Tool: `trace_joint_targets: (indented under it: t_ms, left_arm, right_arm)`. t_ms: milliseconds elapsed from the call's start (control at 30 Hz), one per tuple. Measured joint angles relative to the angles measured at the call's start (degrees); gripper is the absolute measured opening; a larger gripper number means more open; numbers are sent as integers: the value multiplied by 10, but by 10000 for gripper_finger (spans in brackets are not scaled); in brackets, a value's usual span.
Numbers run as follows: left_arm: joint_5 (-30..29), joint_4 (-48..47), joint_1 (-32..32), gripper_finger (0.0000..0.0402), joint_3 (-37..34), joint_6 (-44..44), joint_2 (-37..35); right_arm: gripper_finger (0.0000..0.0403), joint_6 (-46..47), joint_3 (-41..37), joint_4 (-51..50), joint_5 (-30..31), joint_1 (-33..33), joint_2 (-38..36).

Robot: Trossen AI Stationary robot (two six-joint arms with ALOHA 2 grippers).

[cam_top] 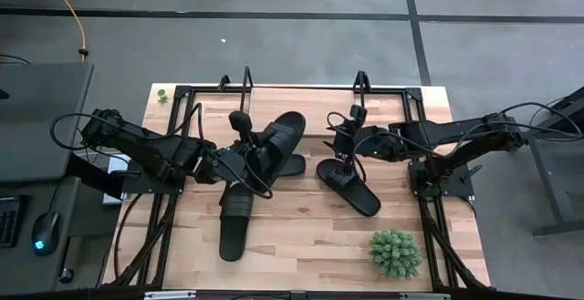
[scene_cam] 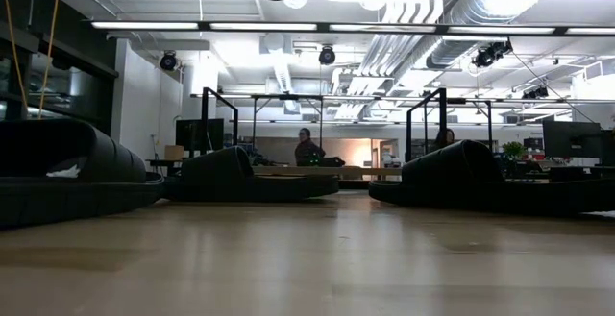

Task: Pick and place slides into the shelf
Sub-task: Put the black slipper on the shelf

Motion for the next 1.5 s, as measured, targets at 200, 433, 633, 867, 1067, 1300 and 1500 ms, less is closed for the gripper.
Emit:
trace_joint_targets:
  t_ms: [200,433,633,867,1067,1300,1500]
  left_arm:
    - [-48,-16,9,12,0,-3,5]
    - [-38,-50,70,16,-7,-11,4]
    - [21,-70,140,8,-10,-20,5]
    - [81,-71,207,17,-10,-21,5]
    - [121,-73,250,8,-10,-25,10]
    - [129,-70,293,16,-10,-27,40]
    - [130,-69,335,11,-10,-13,85]
  right_arm:
    - [165,92,0,-51,-15,0,1]
    - [165,135,-1,-53,-54,2,11]
    - [165,135,-1,-45,-54,2,23]
    - [165,95,-1,-22,-129,2,29]
    - [165,93,-1,-3,-148,9,32]
    - [165,95,-1,-6,-124,9,32]
    - [165,94,-1,-1,-122,9,31]
